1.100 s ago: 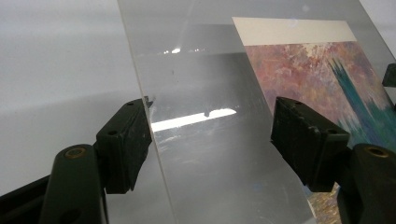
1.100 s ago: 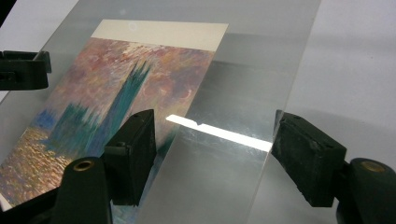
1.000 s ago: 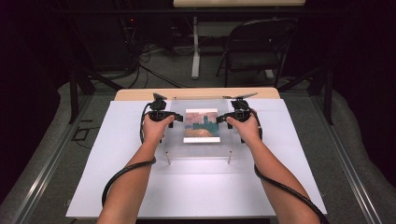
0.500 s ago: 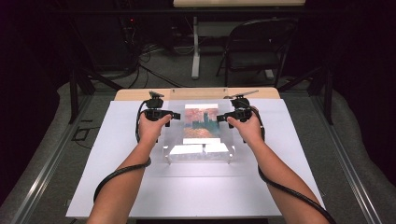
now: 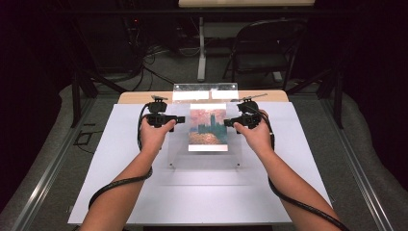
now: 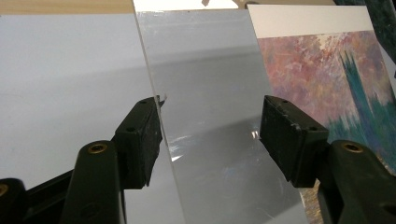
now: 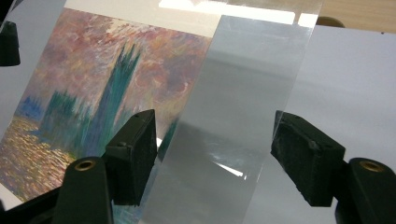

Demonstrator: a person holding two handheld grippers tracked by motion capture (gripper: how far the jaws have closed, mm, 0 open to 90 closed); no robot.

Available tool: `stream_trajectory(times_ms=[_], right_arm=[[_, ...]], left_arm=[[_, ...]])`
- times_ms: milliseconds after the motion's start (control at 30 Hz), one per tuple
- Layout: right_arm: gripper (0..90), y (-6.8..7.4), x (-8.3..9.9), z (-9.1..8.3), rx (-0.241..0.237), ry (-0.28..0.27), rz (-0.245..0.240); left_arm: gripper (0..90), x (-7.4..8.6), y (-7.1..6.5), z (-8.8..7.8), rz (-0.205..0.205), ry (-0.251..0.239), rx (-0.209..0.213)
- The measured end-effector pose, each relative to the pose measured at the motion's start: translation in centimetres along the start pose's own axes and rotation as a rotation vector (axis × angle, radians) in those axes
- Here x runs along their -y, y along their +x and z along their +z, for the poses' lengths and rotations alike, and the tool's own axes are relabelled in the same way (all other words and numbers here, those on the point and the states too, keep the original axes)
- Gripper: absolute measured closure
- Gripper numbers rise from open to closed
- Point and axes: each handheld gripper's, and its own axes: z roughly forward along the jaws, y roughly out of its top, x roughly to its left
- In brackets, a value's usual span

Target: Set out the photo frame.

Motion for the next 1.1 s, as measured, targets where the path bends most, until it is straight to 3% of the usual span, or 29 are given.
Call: stream_trajectory(times_ms=[733, 1100], right_arm=[[30.9, 2.2, 1.2, -3.0, 0.05, -0.089, -0.091], [35.9, 2.9, 2.0, -4.8, 0.062, -0.131, -0.12]], left_arm=[[43.6, 1.4, -1.7, -3.2, 0.062, -0.093, -0.019], [48.1, 2.3, -2.2, -5.0, 0.085, -0.127, -0.009]])
